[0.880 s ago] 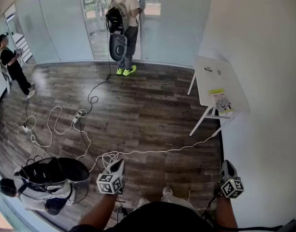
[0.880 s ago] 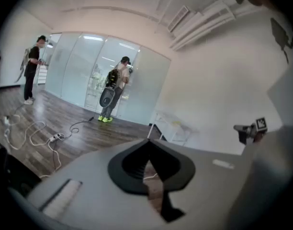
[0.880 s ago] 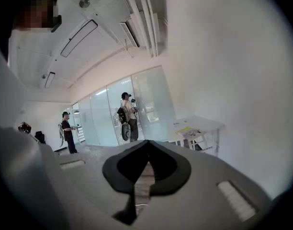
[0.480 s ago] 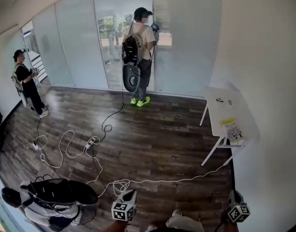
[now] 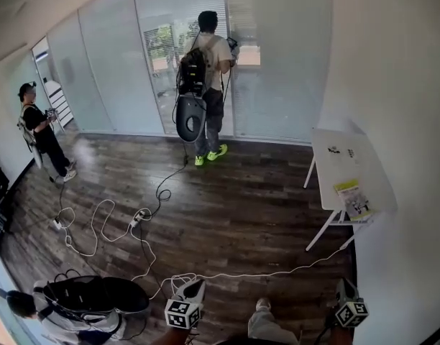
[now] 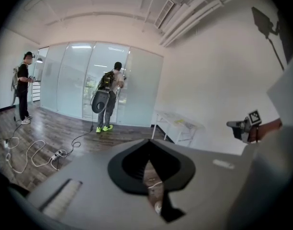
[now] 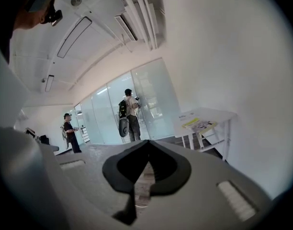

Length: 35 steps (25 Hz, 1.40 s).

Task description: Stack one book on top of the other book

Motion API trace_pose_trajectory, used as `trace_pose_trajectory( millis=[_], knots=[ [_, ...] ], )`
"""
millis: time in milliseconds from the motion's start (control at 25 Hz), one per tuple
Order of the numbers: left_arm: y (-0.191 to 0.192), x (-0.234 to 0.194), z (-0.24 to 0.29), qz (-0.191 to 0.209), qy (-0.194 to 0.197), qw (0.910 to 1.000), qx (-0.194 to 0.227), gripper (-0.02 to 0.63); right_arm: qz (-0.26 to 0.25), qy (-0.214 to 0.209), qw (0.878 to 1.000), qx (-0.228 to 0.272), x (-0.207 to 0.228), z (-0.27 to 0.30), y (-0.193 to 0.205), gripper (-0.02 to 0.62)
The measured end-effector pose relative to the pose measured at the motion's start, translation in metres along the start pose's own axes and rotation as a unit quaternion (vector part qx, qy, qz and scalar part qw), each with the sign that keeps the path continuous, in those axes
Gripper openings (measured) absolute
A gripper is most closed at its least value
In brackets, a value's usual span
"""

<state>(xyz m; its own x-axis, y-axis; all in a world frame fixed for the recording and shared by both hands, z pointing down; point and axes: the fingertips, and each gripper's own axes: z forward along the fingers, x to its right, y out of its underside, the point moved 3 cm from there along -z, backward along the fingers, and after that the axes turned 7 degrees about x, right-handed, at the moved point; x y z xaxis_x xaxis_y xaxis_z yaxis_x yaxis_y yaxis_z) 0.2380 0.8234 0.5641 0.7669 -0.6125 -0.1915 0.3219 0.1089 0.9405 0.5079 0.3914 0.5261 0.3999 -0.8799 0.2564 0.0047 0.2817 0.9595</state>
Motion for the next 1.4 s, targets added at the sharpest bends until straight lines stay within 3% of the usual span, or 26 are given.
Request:
trace_pose_trajectory(
  millis=[240, 400, 480, 640, 880, 1000, 1280, 1400],
  knots=[
    [-0.063, -0.029, 0.057, 0.022, -0.013, 0.9995, 0.017, 0.005, 0.016, 0.003, 0.999, 0.029, 0.004, 0.088, -0.032, 0.002],
    [-0.091, -0.041, 0.103, 0.01, -0.018, 0.9996, 0.019, 0.005, 0.033, 0.004, 0.999, -0.002, 0.037, 0.142, -0.006, 0.002],
    [-0.095, -0.044, 0.118, 0.004, -0.032, 0.9994, 0.016, 0.005, 0.034, -0.014, 0.999, -0.006, 0.035, 0.173, -0.011, 0.002],
    [-0.092, -0.01, 0.159, 0.009, -0.003, 1.0, -0.003, 0.005, 0.03, -0.041, 0.999, -0.012, 0.049, 0.182, -0.021, 0.002],
    [-0.117, 0.019, 0.196, 0.035, 0.012, 0.9993, 0.005, 0.005, 0.071, -0.008, 0.997, -0.028, 0.098, 0.203, -0.013, 0.002],
    [-0.127, 0.012, 0.216, 0.047, 0.013, 0.9988, 0.003, 0.005, 0.082, 0.008, 0.996, -0.029, 0.109, 0.21, -0.013, 0.002],
    [-0.121, -0.018, 0.276, 0.033, 0.011, 0.9991, -0.025, 0.005, 0.082, 0.041, 0.995, -0.037, 0.123, 0.248, -0.017, 0.002],
    [-0.133, -0.01, 0.334, 0.039, 0.052, 0.9971, -0.04, 0.005, 0.079, 0.081, 0.993, -0.031, 0.135, 0.253, -0.035, 0.002]
  ],
)
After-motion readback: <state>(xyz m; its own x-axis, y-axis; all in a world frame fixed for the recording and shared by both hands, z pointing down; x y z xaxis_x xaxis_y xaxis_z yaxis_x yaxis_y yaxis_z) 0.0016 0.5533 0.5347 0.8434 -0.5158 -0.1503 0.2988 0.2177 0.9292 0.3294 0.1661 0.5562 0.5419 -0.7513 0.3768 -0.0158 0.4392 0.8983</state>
